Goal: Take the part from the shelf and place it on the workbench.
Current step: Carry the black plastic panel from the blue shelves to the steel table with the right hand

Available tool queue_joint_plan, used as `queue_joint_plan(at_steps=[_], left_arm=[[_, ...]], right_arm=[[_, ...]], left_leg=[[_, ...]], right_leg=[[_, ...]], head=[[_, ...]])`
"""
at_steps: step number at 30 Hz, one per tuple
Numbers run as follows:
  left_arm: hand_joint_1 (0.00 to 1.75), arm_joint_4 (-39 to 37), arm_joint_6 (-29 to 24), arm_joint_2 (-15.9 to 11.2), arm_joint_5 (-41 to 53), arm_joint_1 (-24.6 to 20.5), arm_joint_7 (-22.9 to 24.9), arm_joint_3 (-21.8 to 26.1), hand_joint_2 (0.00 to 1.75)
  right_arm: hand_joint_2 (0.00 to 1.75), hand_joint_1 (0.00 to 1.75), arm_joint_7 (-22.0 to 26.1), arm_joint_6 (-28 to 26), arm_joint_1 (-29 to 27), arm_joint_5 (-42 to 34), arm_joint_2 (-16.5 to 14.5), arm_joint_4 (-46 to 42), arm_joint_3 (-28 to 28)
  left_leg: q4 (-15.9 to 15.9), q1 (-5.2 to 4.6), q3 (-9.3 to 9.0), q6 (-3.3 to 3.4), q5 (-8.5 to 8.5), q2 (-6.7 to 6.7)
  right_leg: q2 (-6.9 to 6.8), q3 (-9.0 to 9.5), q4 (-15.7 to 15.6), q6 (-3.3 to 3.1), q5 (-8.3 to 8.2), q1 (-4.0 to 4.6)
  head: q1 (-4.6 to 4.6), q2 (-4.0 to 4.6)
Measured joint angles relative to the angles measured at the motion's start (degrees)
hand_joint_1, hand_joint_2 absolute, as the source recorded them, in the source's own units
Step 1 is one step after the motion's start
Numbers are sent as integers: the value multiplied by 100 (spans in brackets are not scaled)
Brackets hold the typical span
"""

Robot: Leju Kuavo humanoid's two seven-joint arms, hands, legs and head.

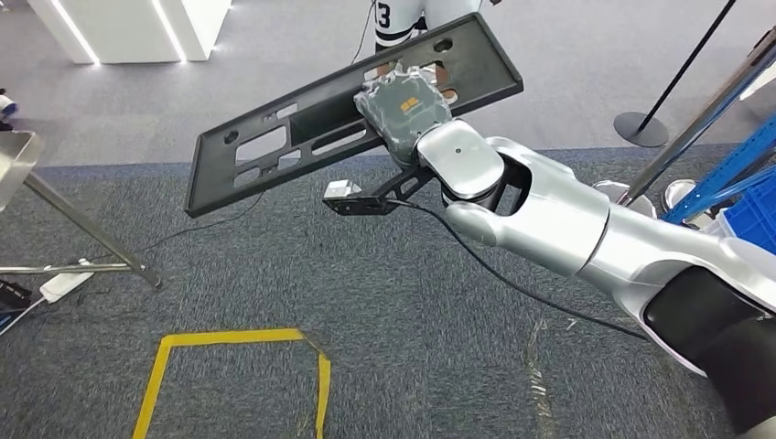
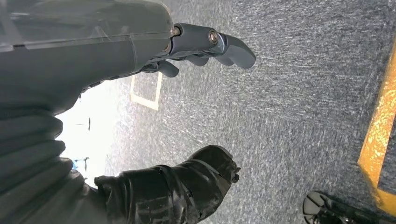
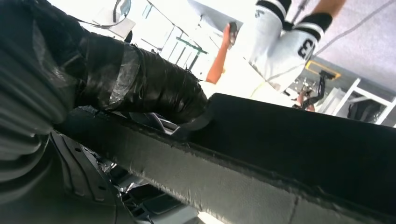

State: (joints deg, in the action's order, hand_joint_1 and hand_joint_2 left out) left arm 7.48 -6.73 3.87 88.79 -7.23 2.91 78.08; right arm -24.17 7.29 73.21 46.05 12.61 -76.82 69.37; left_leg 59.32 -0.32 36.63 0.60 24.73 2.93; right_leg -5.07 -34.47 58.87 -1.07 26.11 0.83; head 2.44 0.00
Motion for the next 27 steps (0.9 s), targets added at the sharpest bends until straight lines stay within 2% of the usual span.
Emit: queue_joint_plan(at_steps=[1,2,3,4,6,8,9,10,11,12,14,15,16,18,19,20,22,23,25,26,27], left_arm=[[0,0,1,-1,1,-1,0,1,175],[0,0,1,-2,1,2,-1,3,175],[0,0,3,-2,1,8,-1,4,175],[0,0,5,-3,1,11,-2,5,175],[0,0,9,-2,2,7,-2,5,175],[0,0,12,-2,2,-6,-2,7,175],[0,0,13,-2,2,-11,-2,7,175],[0,0,13,-2,2,-13,-3,8,175],[0,0,13,-2,2,-12,-4,8,175],[0,0,13,-2,2,-10,-5,8,175],[0,1,13,-5,2,-4,-7,9,175],[0,2,13,-8,3,-5,-8,10,175],[0,2,12,-10,5,-5,-10,11,175],[0,1,9,-12,12,5,-25,13,175],[0,0,8,-5,16,15,-40,13,175],[0,-1,5,2,19,23,-53,13,175],[0,-2,0,9,26,21,-69,13,175],[0,-2,-3,7,31,13,-68,13,175],[0,-2,-11,2,40,0,-50,14,175],[0,-2,-18,3,43,-3,-28,14,175],[0,-2,-30,3,46,-1,11,14,175]], right_arm=[[175,175,-3,1,25,-6,19,-1,0],[175,175,-7,1,35,-11,33,-3,0],[175,175,-11,1,38,-14,43,-4,0],[175,175,-15,0,46,-15,56,-5,0],[175,175,-22,-2,72,-15,90,-8,0],[175,175,-23,-3,75,-17,122,-9,3],[175,175,-23,-2,64,-19,133,-9,7],[175,175,-23,-1,53,-20,145,-9,11],[175,175,-24,0,49,-21,152,-9,14],[175,175,-24,0,52,-22,158,-9,16],[175,175,-27,-1,67,-22,177,-11,17],[175,175,-27,-2,74,-23,186,-14,19],[175,175,-28,-2,78,-25,193,-18,21],[175,175,-29,-2,80,-26,196,-25,28],[175,175,-31,-3,83,-26,196,-25,31],[175,175,-36,-4,85,-26,193,-27,32],[175,175,-44,-9,92,-26,191,-31,31],[175,175,-47,-11,91,-26,189,-33,32],[175,175,-42,-14,71,-26,190,-33,49],[175,175,-36,-15,53,-26,190,-33,62],[175,175,-28,-14,38,-26,190,-33,74]], left_leg=[[-20,-23,-7,24,-6,-12],[-49,-9,-6,53,-28,-82],[-82,8,-15,76,-50,-135],[-114,27,-27,102,-73,-183],[-152,49,-37,142,-108,-269],[-150,53,-29,158,-117,-382],[-145,56,-28,159,-118,-449],[-135,64,-28,157,-116,-525],[-119,76,-28,149,-111,-598],[-96,91,-26,134,-101,-670],[-28,119,14,67,-75,-802],[-3,127,50,25,-74,-860],[8,136,86,-18,-84,-911],[-18,158,125,-94,-127,-1016],[-29,166,135,-120,-137,-1012],[8,155,157,-142,-109,-899],[342,127,299,-168,105,-548],[660,114,430,-177,279,-398],[1360,112,732,-170,588,-331],[1584,107,825,-154,655,-327],[1572,96,797,-126,603,-325]], right_leg=[[-54,0,-9,18,-3,8],[-90,2,-14,43,8,5],[-49,-6,11,70,39,-3],[58,-48,104,96,115,-18],[358,-292,627,137,407,-54],[492,-678,1418,162,710,-81],[504,-810,1666,173,760,-97],[507,-847,1703,185,696,-117],[514,-763,1491,197,533,-140],[539,-592,1116,212,313,-168],[741,-246,387,254,35,-220],[821,-156,198,261,-12,-227],[872,-130,137,254,1,-219],[776,-135,131,194,-26,-186],[721,-133,115,153,-38,-185],[658,-125,96,108,-53,-184],[548,-113,62,34,-78,-173],[493,-113,58,13,-84,-153],[382,-123,57,-3,-84,-117],[318,-125,57,-10,-81,-99],[249,-125,58,-17,-77,-79]], head=[[-1,0],[-1,0],[3,0],[5,0],[13,0],[18,0],[18,0],[19,0],[19,0],[19,0],[16,0],[15,0],[10,0],[8,0],[7,0],[-3,0],[-28,0],[-42,0],[-44,0],[-45,0],[-43,0]])
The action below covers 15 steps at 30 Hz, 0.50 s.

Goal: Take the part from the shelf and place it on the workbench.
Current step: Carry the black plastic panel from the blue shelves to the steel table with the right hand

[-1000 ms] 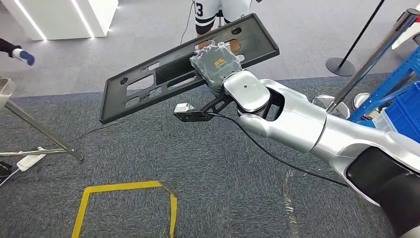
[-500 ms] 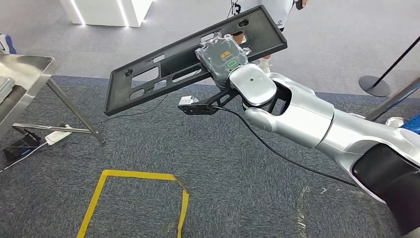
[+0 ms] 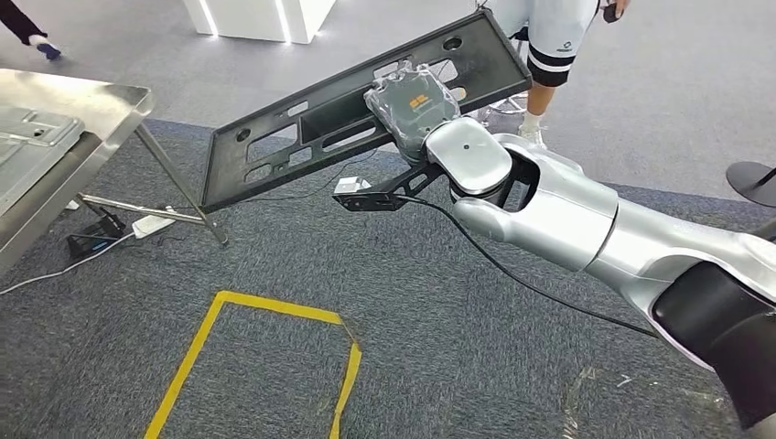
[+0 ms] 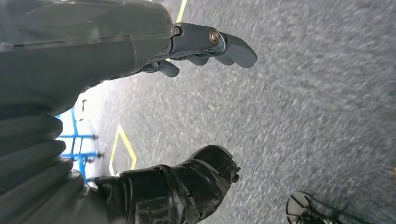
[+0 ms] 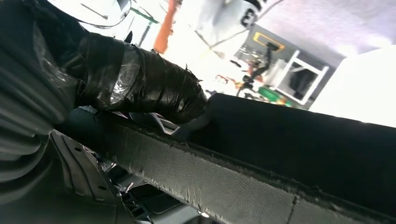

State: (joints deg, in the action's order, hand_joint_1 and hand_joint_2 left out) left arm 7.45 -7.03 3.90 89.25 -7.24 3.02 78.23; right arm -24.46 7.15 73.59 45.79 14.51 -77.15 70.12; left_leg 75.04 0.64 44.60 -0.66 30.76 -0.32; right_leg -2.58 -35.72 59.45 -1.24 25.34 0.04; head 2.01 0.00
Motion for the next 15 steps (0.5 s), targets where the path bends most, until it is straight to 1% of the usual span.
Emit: queue_joint_plan(at_steps=[1,2,3,4,5,6,7,8,9,10,11,12,13,14,15], left_arm=[[0,0,-14,-1,3,2,47,1,175],[0,0,-29,-4,6,3,91,1,175],[0,0,-43,-11,10,2,129,2,175],[0,0,-52,-20,13,-4,154,3,175],[0,0,-58,-30,15,-9,171,3,175],[0,0,-61,-37,17,-13,187,4,175],[0,0,-62,-43,20,-14,202,7,175],[0,0,-64,-48,21,-7,214,9,175],[0,0,-66,-48,23,-1,221,11,175],[0,0,-69,-48,25,1,225,13,175],[0,0,-72,-46,26,-3,226,14,175],[0,0,-77,-45,30,-14,226,15,175],[0,0,-84,-45,35,-26,227,15,175],[0,0,-90,-45,43,-35,227,15,175],[0,0,-96,-45,49,-40,227,14,175]], right_arm=[[175,175,7,-1,-9,0,-2,0,10],[175,175,13,-1,-12,0,-5,0,16],[175,175,17,-2,-10,0,-8,1,20],[175,175,21,-2,-9,-1,-11,2,22],[175,175,28,-1,-8,-2,-13,4,27],[175,175,40,2,-9,-3,-17,7,38],[175,175,57,4,-11,-4,-26,10,52],[175,175,73,5,-12,-4,-39,14,65],[175,175,87,6,-11,-5,-54,22,74],[175,175,99,5,-5,-5,-66,32,78],[175,175,107,3,1,-5,-74,41,79],[175,175,114,2,1,-5,-78,52,84],[175,175,128,1,-7,-4,-81,63,91],[175,175,142,0,-22,-4,-84,78,105],[175,175,155,0,-37,-3,-88,96,123]], left_leg=[[-252,-21,-150,38,-149,19],[-680,-57,-385,87,-330,87],[-1108,-112,-626,139,-464,212],[-1425,-164,-796,184,-541,312],[-1596,-208,-882,219,-557,382],[-1637,-237,-897,241,-550,388],[-1660,-244,-892,259,-572,320],[-1699,-223,-907,278,-600,259],[-1747,-200,-929,296,-631,195],[-1795,-173,-951,317,-664,139],[-1831,-144,-971,335,-690,86],[-1840,-137,-969,345,-701,27],[-1837,-126,-962,353,-705,-37],[-1828,-116,-958,354,-705,-118],[-1813,-101,-955,348,-700,-204]], right_leg=[[-69,5,0,-6,5,18],[-138,15,0,-12,12,31],[-204,25,-4,-12,20,50],[-260,33,-10,-4,24,58],[-313,37,-18,7,25,64],[-365,38,-29,21,23,69],[-419,45,-41,38,20,66],[-432,43,-40,62,33,65],[-337,27,3,89,75,55],[-186,-35,143,117,173,43],[-1,-155,400,145,321,27],[160,-317,756,167,491,8],[226,-497,1131,189,636,-6],[250,-626,1391,211,695,-26],[256,-668,1463,232,650,-49]], head=[[0,0],[2,0],[3,0],[3,0],[4,0],[3,0],[3,0],[5,0],[6,0],[11,0],[16,0],[18,0],[22,0],[22,0],[22,0]])
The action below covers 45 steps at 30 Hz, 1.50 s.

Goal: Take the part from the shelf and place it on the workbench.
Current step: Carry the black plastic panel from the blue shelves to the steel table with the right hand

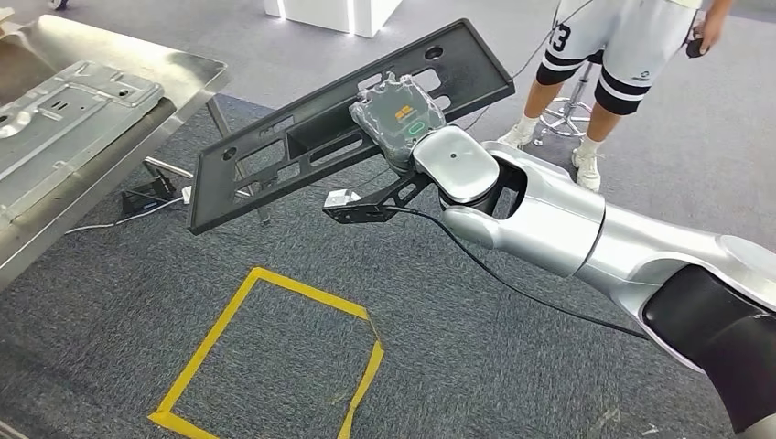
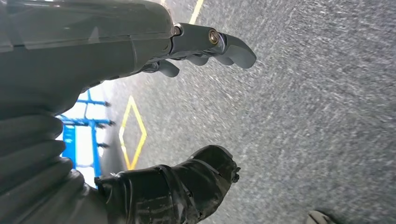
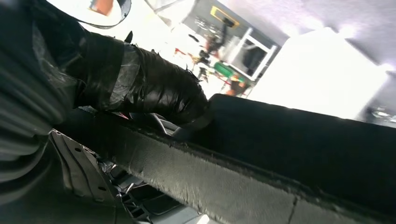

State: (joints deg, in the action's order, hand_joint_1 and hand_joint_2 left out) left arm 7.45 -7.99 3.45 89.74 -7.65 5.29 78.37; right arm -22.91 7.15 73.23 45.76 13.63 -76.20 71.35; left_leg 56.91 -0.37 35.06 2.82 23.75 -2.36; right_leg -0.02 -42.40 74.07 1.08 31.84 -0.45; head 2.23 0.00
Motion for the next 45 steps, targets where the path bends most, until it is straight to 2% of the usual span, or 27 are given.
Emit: queue_joint_plan(at_steps=[1,2,4,6,8,9,12,15,16,18,19,20,22,24,25,26,28,29,31,32,34,36,38,40,42,44,45], left_arm=[[0,0,-4,0,4,0,1,-1,175],[0,0,-5,0,7,1,1,-1,175],[0,0,-3,-2,8,4,-5,-1,175],[0,0,3,-4,9,2,-31,-1,175],[0,-1,10,-2,9,15,-60,-1,175],[0,-2,14,5,8,28,-70,-1,175],[0,-7,17,26,5,46,-86,-1,175],[0,-7,16,26,5,43,-86,-1,175],[0,-7,16,26,5,38,-86,-1,175],[0,-7,11,26,6,33,-84,-2,175],[0,-7,8,26,7,32,-81,-2,175],[0,-7,3,26,8,31,-77,-2,175],[0,-7,-5,22,10,15,-64,-3,175],[0,-6,-17,15,9,10,-50,-9,175],[0,-6,-25,13,7,19,-42,-11,175],[0,-6,-34,11,7,26,-34,-14,175],[0,-7,-54,11,8,27,-16,-18,175],[0,-7,-62,11,9,18,-10,-21,175],[0,-7,-72,11,11,4,-5,-28,175],[0,-7,-75,11,11,3,-2,-31,175],[0,-7,-80,11,10,11,1,-32,175],[0,-6,-82,6,11,24,4,-32,175],[0,-6,-89,-3,12,33,7,-32,175],[0,-7,-93,-4,13,51,8,-32,175],[0,-9,-92,7,14,67,9,-32,175],[0,-11,-96,11,12,56,9,-33,175],[0,-11,-98,7,9,49,9,-33,175]], right_arm=[[175,175,14,0,-7,2,-9,18,16],[175,175,22,-1,-5,4,-21,33,29],[175,175,31,-5,19,13,-50,64,40],[175,175,43,-10,39,20,-86,96,54],[175,175,60,-13,42,21,-126,124,69],[175,175,66,-13,42,23,-146,138,73],[175,175,66,-17,51,32,-195,159,73],[175,175,66,-19,57,34,-202,163,73],[175,175,80,-34,51,43,-207,175,77],[175,175,136,-107,23,81,-242,225,87],[175,175,164,-148,9,101,-261,252,92],[175,175,180,-176,5,114,-280,273,93],[175,175,191,-189,11,126,-297,303,93],[175,175,217,-191,12,138,-331,337,93],[175,175,232,-192,12,145,-351,356,93],[175,175,243,-193,17,151,-369,372,93],[175,175,252,-196,29,162,-387,404,93],[175,175,256,-198,26,164,-392,418,95],[175,175,260,-200,-5,165,-395,457,101],[175,175,262,-200,-23,165,-395,476,104],[175,175,265,-200,-37,167,-399,499,108],[175,175,267,-201,-28,169,-405,513,108],[175,175,269,-203,-27,172,-422,529,108],[175,175,270,-204,-34,173,-443,544,108],[175,175,269,-204,-29,175,-466,560,108],[175,175,269,-204,-20,178,-487,570,109],[175,175,269,-204,-21,179,-491,575,109]], left_leg=[[26,18,4,-16,11,-89],[65,39,13,-44,30,-172],[175,68,79,-126,81,-317],[235,98,176,-213,83,-441],[221,136,234,-287,52,-536],[246,134,262,-316,70,-462],[498,105,376,-360,229,-55],[686,108,465,-370,324,28],[1025,110,640,-374,443,81],[1181,86,719,-321,370,213],[983,48,621,-267,244,328],[543,-10,385,-209,66,446],[160,-100,184,-137,2,590],[103,-109,160,-99,-9,501],[58,-91,134,-85,-32,445],[11,-70,101,-70,-55,392],[-51,-37,56,-46,-89,291],[-52,-32,56,-35,-90,233],[-33,-19,59,-24,-86,92],[-14,-8,61,-29,-80,8],[53,24,69,-67,-51,-158],[153,46,124,-133,-7,-297],[210,55,210,-201,0,-402],[216,67,269,-254,-19,-476],[391,59,366,-305,90,-286],[983,53,642,-358,397,43],[1357,60,824,-376,554,136]], right_leg=[[11,70,-160,23,-148,-29],[56,229,-497,48,-354,-64],[303,543,-1148,88,-587,-132],[449,641,-1368,70,-579,-132],[327,650,-1401,-8,-597,-106],[258,670,-1428,-54,-608,-104],[130,722,-1499,-134,-634,-99],[97,727,-1504,-147,-636,-89],[27,732,-1505,-160,-631,-72],[-209,758,-1505,-186,-601,-20],[-331,778,-1509,-192,-582,1],[-414,796,-1514,-184,-567,23],[-527,819,-1532,-148,-550,43],[-624,845,-1549,-101,-535,50],[-578,849,-1527,-75,-508,42],[-461,822,-1447,-51,-446,29],[-142,586,-939,-19,-170,2],[-52,395,-554,-10,-3,-3],[-4,76,41,11,169,-11],[-3,48,49,20,96,-19],[51,295,-539,38,-289,-55],[251,598,-1199,48,-543,-98],[345,670,-1378,11,-552,-90],[230,662,-1391,-63,-587,-76],[114,678,-1420,-136,-611,-87],[1,691,-1436,-181,-614,-73],[-60,691,-1438,-194,-611,-61]], head=[[1,0],[1,0],[-5,0],[-15,0],[-17,0],[-22,0],[-64,0],[-74,0],[-75,0],[-77,0],[-76,0],[-78,0],[-79,0],[-78,0],[-73,0],[-67,0],[-52,0],[-50,0],[-48,0],[-48,0],[-47,0],[-50,0],[-53,0],[-50,0],[-66,0],[-89,0],[-92,0]])
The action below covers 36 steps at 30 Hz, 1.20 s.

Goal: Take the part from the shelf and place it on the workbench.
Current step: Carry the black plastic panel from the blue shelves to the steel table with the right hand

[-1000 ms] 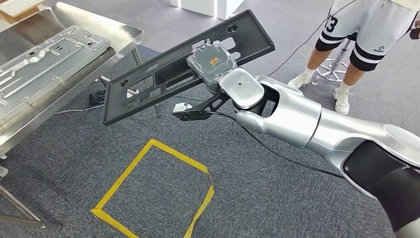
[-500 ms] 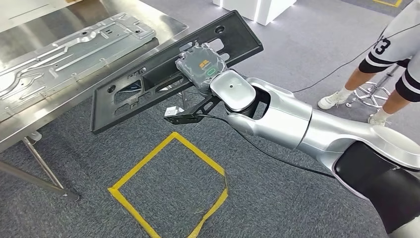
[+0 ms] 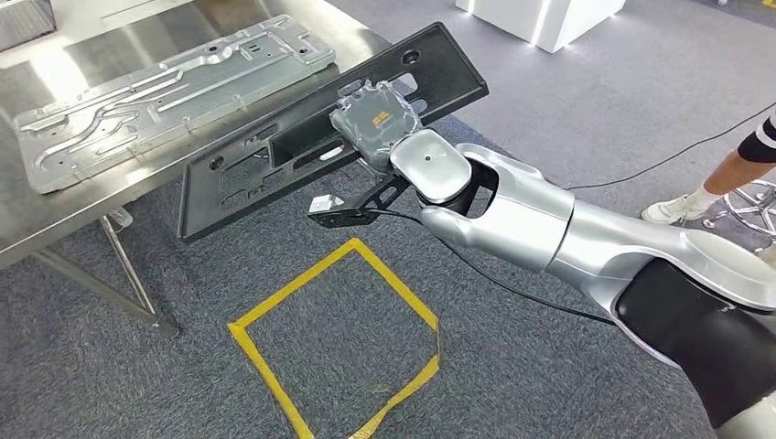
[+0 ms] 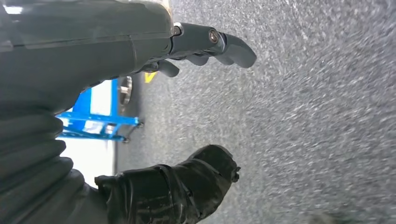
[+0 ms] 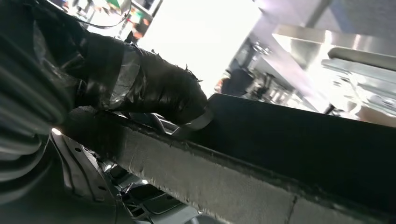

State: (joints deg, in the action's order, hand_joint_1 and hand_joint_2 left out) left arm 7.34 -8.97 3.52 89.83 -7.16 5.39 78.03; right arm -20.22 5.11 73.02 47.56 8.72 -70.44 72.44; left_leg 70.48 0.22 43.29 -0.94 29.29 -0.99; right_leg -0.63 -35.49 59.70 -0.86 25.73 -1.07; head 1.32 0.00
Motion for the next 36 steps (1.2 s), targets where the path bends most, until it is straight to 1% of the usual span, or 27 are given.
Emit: queue_joint_plan(at_steps=[1,2,3,4,5,7,8,10,11,12,13,14,16,17,18,19,21,22,23,26,28,29,31,32,33,34,36], left_arm=[[0,0,-1,-2,-10,-5,-1,-1,175],[0,0,-2,-2,-26,-5,-3,-1,175],[0,0,-2,-2,-47,-4,-6,-1,175],[0,0,-2,-2,-71,0,-13,0,175],[0,0,-5,-3,-90,2,-22,1,175],[0,0,-15,-9,-115,1,-37,2,175],[0,0,-23,-11,-121,1,-36,2,175],[0,0,-46,-17,-130,10,-11,3,175],[0,0,-60,-19,-134,20,15,3,175],[0,0,-71,-21,-139,25,51,4,175],[0,0,-78,-21,-144,24,93,4,175],[0,0,-78,-20,-146,18,130,4,175],[0,0,-69,-20,-146,-2,169,5,175],[0,0,-56,-20,-143,-10,168,6,175],[0,0,-40,-20,-138,-13,158,6,175],[0,0,-23,-17,-131,-15,139,6,175],[0,0,-3,-12,-121,-14,91,6,175],[0,0,1,-10,-117,-14,70,6,175],[0,0,1,-11,-113,-15,55,6,175],[0,-1,-10,-8,-98,-11,30,7,175],[0,-1,-20,7,-90,-2,27,8,175],[0,-1,-25,13,-87,-1,27,8,175],[0,0,-33,12,-85,-7,26,8,175],[0,0,-36,10,-85,-10,26,8,175],[0,0,-37,9,-85,-8,25,8,175],[0,0,-37,11,-85,-6,25,8,175],[0,0,-39,13,-85,-2,26,8,175]], right_arm=[[175,175,0,0,-6,1,-2,7,1],[175,175,1,1,-14,2,-2,14,1],[175,175,3,1,-20,4,-2,21,1],[175,175,5,0,-21,5,-2,26,1],[175,175,8,-1,-19,7,-2,28,1],[175,175,21,-11,-7,7,-1,28,1],[175,175,40,-24,-4,3,-1,27,1],[175,175,94,-55,-6,-13,-4,22,1],[175,175,122,-67,-11,-21,-3,19,1],[175,175,140,-72,-13,-26,-3,15,1],[175,175,152,-73,-10,-28,-1,13,1],[175,175,157,-73,-10,-28,2,13,1],[175,175,160,-74,-29,-30,4,16,1],[175,175,162,-74,-53,-30,5,20,2],[175,175,163,-74,-78,-30,6,25,2],[175,175,165,-74,-96,-30,7,28,2],[175,175,166,-74,-105,-29,7,33,2],[175,175,166,-75,-98,-29,3,34,2],[175,175,168,-79,-94,-33,-1,36,1],[175,175,174,-101,-103,-76,-10,41,1],[175,175,180,-114,-108,-95,-15,52,1],[175,175,184,-122,-111,-98,-18,59,1],[175,175,201,-139,-131,-98,-21,74,2],[175,175,205,-144,-150,-98,-21,80,2],[175,175,209,-146,-172,-98,-22,86,3],[175,175,210,-146,-189,-98,-22,91,3],[175,175,210,-148,-202,-98,-24,97,3]], left_leg=[[287,3,144,-4,91,41],[404,5,203,2,93,57],[304,3,151,18,-5,66],[9,-1,-9,42,-174,74],[-409,-14,-228,77,-344,95],[-1043,-65,-590,145,-524,142],[-1179,-93,-664,173,-528,157],[-1228,-118,-694,214,-528,144],[-1267,-100,-723,233,-543,137],[-1313,-82,-760,252,-560,130],[-1360,-62,-794,273,-580,127],[-1383,-50,-815,286,-590,125],[-1382,-54,-818,313,-584,109],[-1371,-53,-817,321,-576,94],[-1354,-50,-815,323,-566,74],[-1328,-44,-814,317,-550,49],[-1246,-35,-800,272,-497,-4],[-1192,-40,-778,238,-466,-29],[-1151,-45,-753,206,-445,-46],[-1121,-40,-707,135,-430,-63],[-929,-25,-618,72,-294,-21],[-679,-15,-501,36,-151,8],[30,1,-163,-13,168,44],[301,4,-23,-21,249,52],[399,5,37,-18,232,56],[286,4,-6,-2,115,58],[-428,-9,-341,67,-266,66]], right_leg=[[-65,-1,0,-7,6,11],[-132,0,1,-14,12,21],[-191,5,1,-18,19,32],[-235,14,1,-17,28,44],[-276,28,0,-11,38,53],[-340,49,-18,21,51,70],[-370,55,-30,43,50,71],[-400,75,-64,97,41,65],[-369,78,-62,127,50,61],[-288,54,0,154,100,57],[-182,-28,178,174,208,56],[-71,-177,477,188,361,52],[37,-565,1221,201,658,52],[48,-707,1463,208,701,50],[51,-755,1505,214,640,44],[50,-690,1325,219,482,34],[65,-349,592,230,111,10],[80,-201,287,218,3,6],[91,-117,115,200,-32,13],[78,-92,53,100,-29,35],[57,-76,24,34,-48,12],[50,-68,12,6,-53,2],[47,-63,10,-18,-49,4],[44,-62,10,-22,-45,8],[42,-60,11,-24,-41,12],[42,-56,12,-23,-36,19],[41,-38,9,-17,-23,34]], head=[[-2,0],[-3,0],[-3,0],[-2,0],[-1,0],[2,0],[2,0],[2,0],[4,0],[6,0],[14,0],[18,0],[24,0],[23,0],[25,0],[24,0],[24,0],[19,0],[18,0],[16,0],[10,0],[3,0],[1,0],[-1,0],[1,0],[0,0],[2,0]])
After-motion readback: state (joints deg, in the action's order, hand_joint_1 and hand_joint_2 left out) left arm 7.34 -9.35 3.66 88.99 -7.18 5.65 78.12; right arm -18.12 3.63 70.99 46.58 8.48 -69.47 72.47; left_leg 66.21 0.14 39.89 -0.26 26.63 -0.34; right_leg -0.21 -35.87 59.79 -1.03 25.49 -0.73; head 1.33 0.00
